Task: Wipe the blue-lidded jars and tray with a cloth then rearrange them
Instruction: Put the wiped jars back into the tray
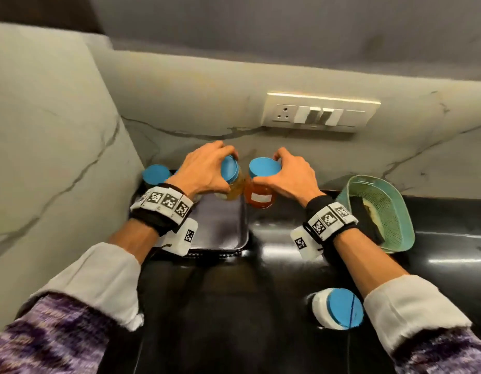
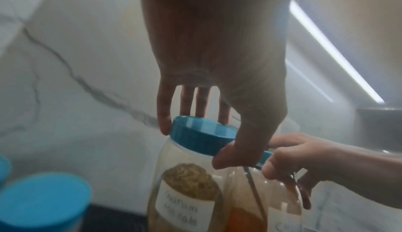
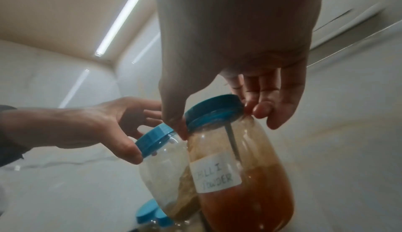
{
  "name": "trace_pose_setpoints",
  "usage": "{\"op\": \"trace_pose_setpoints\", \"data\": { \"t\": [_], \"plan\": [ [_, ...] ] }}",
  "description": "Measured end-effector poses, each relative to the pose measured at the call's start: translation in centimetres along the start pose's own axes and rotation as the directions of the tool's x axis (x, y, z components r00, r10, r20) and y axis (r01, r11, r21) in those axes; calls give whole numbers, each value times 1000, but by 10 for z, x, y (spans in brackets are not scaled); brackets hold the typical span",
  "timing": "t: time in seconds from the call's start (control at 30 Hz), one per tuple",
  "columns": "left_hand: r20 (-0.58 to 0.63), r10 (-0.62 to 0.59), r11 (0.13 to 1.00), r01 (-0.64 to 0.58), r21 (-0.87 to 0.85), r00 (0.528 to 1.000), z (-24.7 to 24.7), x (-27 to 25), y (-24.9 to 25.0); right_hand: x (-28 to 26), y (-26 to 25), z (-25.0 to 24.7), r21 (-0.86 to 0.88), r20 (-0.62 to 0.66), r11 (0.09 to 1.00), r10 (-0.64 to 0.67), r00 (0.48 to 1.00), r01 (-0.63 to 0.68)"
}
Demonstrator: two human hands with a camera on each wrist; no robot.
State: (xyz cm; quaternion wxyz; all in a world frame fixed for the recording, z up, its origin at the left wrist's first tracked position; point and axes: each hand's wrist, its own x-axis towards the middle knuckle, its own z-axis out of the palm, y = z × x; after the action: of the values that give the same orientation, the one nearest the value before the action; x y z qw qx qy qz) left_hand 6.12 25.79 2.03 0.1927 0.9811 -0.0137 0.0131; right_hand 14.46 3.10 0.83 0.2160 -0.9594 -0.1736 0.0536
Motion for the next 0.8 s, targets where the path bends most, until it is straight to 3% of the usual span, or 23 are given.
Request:
{"op": "trace_pose_setpoints", "data": {
  "t": [0.17, 0.3, 0.43, 0.6, 0.8],
  "plan": [
    [50, -185, 976, 178, 126, 981, -22, -41, -65, 0, -81, 57, 31, 137, 999, -29, 990, 25],
    [96, -287, 935, 257, 245, 953, 6, -52, -105, 1, -115, 131, 70, 200, 997, 25, 979, -40],
    [129, -336, 920, 296, 258, 933, 40, -54, -128, -4, -128, 176, 144, 201, 978, 121, 972, -151],
    [119, -356, 913, 318, 256, 927, 58, -61, -146, -14, -138, 207, 170, 175, 972, 131, 976, -161],
    [124, -360, 904, 313, 291, 924, 54, -68, -148, -21, -140, 202, 228, 199, 962, 104, 975, -149]
  ]
}}
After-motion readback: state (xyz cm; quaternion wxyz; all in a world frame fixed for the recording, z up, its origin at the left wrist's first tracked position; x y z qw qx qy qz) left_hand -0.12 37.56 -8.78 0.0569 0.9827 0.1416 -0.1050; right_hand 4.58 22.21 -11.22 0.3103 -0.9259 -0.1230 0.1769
